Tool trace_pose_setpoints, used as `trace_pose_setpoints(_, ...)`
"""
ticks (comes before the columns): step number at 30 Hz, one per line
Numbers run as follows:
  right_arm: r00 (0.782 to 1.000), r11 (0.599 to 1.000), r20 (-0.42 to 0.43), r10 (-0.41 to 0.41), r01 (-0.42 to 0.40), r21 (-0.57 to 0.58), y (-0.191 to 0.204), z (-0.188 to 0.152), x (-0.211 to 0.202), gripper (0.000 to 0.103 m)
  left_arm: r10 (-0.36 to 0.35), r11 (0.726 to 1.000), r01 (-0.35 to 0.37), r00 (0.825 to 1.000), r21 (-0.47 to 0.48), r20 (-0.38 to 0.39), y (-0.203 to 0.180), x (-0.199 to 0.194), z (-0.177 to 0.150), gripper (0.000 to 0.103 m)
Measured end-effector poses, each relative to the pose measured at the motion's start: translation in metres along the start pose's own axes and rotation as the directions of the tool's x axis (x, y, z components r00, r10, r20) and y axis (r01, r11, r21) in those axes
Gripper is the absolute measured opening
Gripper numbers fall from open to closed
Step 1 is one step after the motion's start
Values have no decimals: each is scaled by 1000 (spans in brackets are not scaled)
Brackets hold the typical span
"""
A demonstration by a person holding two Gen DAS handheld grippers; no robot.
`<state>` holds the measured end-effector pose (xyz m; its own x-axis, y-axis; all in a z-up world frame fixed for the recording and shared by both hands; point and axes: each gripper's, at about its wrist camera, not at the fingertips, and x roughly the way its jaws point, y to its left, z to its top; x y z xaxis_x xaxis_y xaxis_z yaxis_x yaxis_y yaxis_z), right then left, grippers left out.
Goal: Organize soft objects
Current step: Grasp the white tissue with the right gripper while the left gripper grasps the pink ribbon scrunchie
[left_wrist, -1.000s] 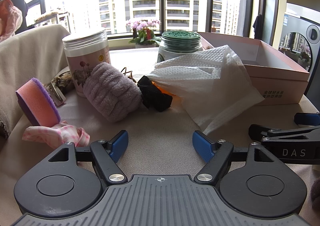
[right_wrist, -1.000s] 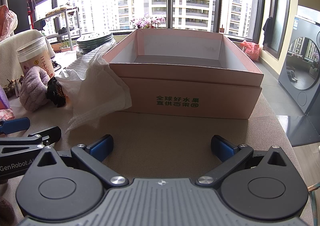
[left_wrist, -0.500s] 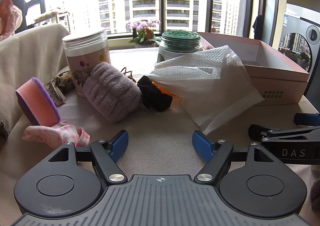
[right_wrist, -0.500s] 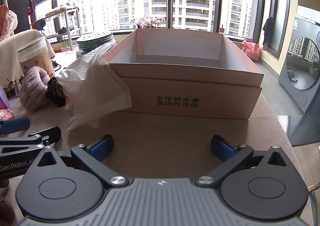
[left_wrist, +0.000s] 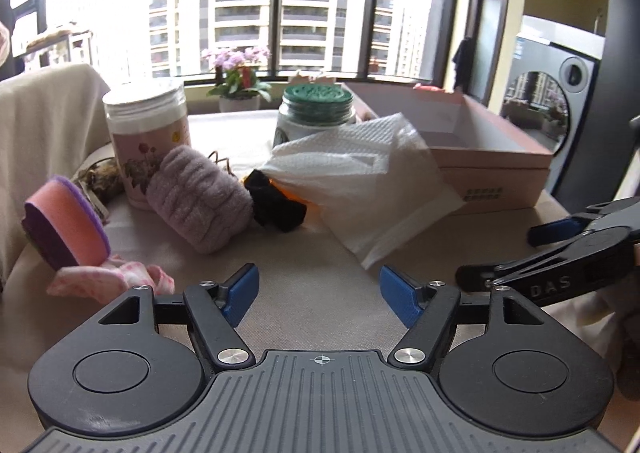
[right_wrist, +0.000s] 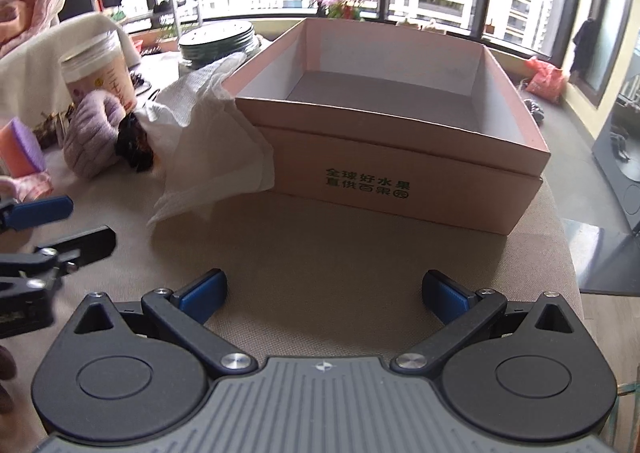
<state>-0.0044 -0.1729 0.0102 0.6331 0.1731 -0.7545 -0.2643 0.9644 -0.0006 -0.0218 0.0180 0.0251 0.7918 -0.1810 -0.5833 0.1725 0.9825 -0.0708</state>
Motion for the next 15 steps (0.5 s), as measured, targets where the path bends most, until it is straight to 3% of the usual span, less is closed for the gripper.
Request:
trace_pose_setpoints(3, 999, 999, -24, 27, -28, -37, 1, 4, 1, 103, -55, 998, 55, 999, -28, 1, 17, -10, 9, 75)
trace_pose_setpoints(5, 999, 996, -19, 50, -51, -75, 4, 8, -5, 86, -74, 997, 74, 997, -27, 5, 29, -15, 14, 75)
trace_pose_setpoints(7, 995, 992, 90, 43, -31, -123, 16, 16, -20, 84, -63, 998, 63, 998, -5, 5, 37, -18, 19, 75)
trace_pose_setpoints(10, 967, 983, 242, 83, -38, -182, 37, 41, -40, 84, -43, 999, 43, 999, 20, 17, 42, -21, 22, 75)
trace_pose_setpoints(12, 952, 976, 281, 123, -66, -206, 51, 61, -40, 84, -52, 999, 52, 998, 2, 21, 47, -24, 22, 75)
trace_pose_setpoints(15, 953, 964, 269, 138, -66, -259, 74, 88, -19, 82, -71, 997, 72, 997, -25, 30, 54, -31, 21, 75)
